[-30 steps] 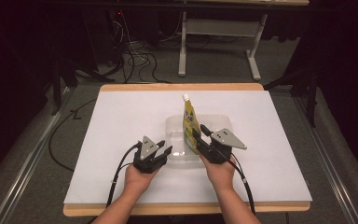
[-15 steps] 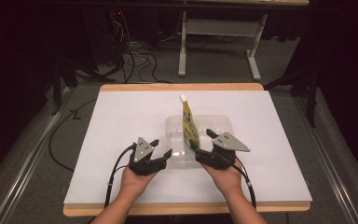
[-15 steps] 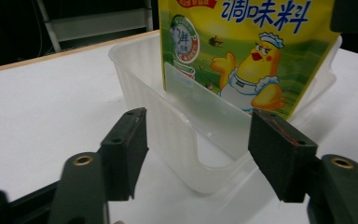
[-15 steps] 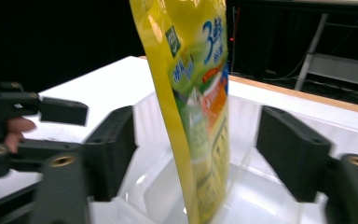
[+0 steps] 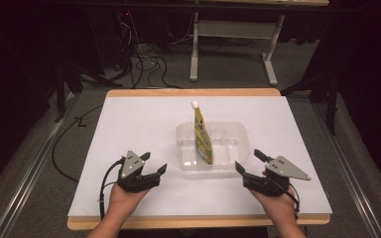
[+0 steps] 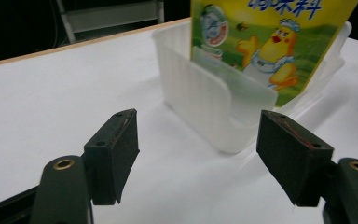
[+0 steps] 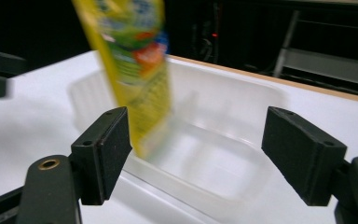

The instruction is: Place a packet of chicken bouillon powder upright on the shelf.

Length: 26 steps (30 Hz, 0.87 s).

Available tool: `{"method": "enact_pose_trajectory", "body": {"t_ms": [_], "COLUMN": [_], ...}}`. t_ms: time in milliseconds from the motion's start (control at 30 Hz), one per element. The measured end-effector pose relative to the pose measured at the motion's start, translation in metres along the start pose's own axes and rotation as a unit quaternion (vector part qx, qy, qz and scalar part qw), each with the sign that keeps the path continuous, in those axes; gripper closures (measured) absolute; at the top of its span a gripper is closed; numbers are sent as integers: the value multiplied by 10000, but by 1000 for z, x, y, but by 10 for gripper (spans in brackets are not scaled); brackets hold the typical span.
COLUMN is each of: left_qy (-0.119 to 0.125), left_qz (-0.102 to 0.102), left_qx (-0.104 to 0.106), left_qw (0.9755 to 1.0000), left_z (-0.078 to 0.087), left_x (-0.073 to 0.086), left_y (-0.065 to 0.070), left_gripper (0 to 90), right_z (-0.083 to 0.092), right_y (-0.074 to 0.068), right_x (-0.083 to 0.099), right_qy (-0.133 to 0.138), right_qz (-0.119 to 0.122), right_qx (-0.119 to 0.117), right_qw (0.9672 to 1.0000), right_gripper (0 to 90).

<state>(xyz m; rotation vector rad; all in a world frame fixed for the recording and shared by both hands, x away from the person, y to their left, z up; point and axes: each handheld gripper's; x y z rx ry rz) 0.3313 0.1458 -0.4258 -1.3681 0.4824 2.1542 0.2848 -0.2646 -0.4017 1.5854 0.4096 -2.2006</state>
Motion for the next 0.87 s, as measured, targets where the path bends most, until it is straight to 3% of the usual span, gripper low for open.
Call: {"method": "enact_pose_trajectory", "body": {"t_ms": [133, 233, 300, 367, 433, 567, 700, 867], "left_qy": [-66, 10, -50, 79, 94, -58, -177, -212], "left_qz": [-77, -120, -43, 160, 225, 19, -35, -50], "left_qx": [-218, -503, -581, -537, -476, -371, -305, -270], "left_qw": [9997, 9987, 9983, 9984, 9986, 9993, 9994, 9994], "left_z": [21, 41, 45, 48, 47, 41, 39, 40], "left_x": [9, 23, 27, 26, 25, 28, 31, 31], "left_y": [-19, -31, -35, -39, -38, -29, -27, -24], "left_gripper": [299, 301, 310, 310, 317, 323, 325, 328], "right_z": [22, 37, 43, 44, 41, 31, 21, 18], "right_y": [29, 46, 54, 60, 63, 57, 49, 51], "right_x": [10, 17, 28, 36, 43, 41, 36, 38], "right_qy": [0, 85, 166, 41, -69, -107, -124, -190], "right_qz": [-160, -200, -229, -386, -400, -340, -271, -302], "right_qx": [338, 605, 776, 791, 856, 712, 573, 567], "right_qw": [9993, 9979, 9966, 9961, 9955, 9968, 9979, 9978], "right_gripper": [241, 243, 257, 256, 261, 262, 266, 265]}}
Point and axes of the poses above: each handheld gripper's, and its own axes: z roughly backward along the jaws, x roughly out of its underside, y roughly to its right, and after that the axes turned 2 degrees about -x, right-handed
